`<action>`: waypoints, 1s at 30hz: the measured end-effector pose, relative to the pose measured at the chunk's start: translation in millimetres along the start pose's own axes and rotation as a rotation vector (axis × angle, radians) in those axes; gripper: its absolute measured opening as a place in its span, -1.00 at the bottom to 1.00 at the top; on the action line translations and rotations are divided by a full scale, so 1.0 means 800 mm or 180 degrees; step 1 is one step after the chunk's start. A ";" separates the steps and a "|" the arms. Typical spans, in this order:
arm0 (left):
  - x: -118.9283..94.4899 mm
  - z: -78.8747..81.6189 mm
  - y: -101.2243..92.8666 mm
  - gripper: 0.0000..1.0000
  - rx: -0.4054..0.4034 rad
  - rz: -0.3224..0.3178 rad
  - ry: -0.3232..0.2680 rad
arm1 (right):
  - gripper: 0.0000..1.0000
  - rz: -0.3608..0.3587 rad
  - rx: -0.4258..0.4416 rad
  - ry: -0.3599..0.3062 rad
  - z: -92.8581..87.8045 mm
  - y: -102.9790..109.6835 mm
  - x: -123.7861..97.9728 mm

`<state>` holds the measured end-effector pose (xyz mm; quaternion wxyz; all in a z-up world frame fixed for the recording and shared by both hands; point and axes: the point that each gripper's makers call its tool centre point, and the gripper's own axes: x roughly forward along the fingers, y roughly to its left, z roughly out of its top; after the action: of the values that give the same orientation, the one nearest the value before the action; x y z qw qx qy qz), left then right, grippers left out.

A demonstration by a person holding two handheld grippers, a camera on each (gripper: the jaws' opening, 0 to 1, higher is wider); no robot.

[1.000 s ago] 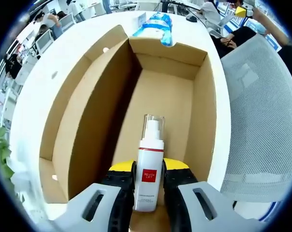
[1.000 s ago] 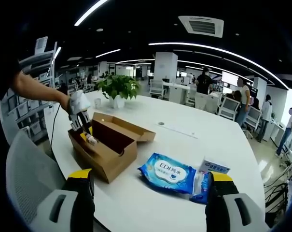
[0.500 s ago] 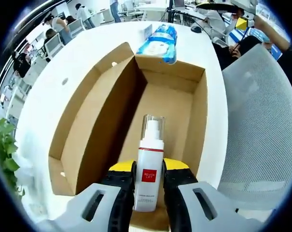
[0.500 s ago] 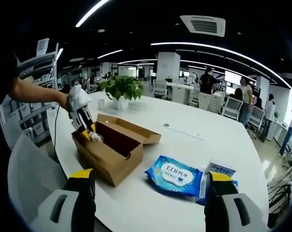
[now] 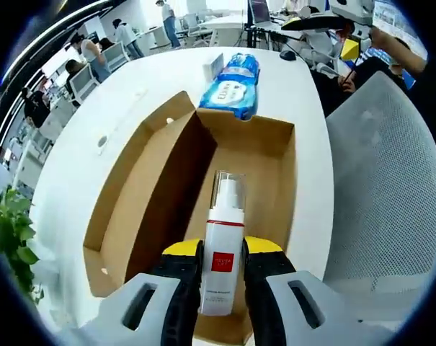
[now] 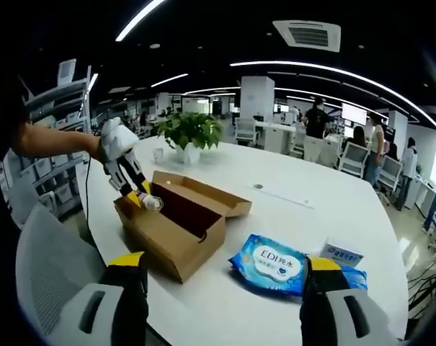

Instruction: Operate the shoe box by opening the lid, removing the specified soft item, and placing it in the target area until the item is outside and the box remains undamaged.

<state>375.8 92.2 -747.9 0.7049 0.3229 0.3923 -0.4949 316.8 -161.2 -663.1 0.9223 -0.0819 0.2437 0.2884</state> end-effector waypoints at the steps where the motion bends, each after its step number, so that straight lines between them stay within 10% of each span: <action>1: -0.002 0.003 -0.001 -0.60 0.0012 0.0008 -0.0023 | 0.72 0.0009 0.0004 0.0000 0.000 0.001 0.001; 30: -0.020 0.074 -0.031 -0.60 0.0424 0.0249 -0.0570 | 0.21 0.0305 0.0424 -0.0137 0.029 0.048 0.028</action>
<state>362.9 42.1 -707.2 0.7328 0.3387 0.2811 -0.5189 320.5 -112.2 -654.3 0.9159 -0.0025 0.2460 0.3170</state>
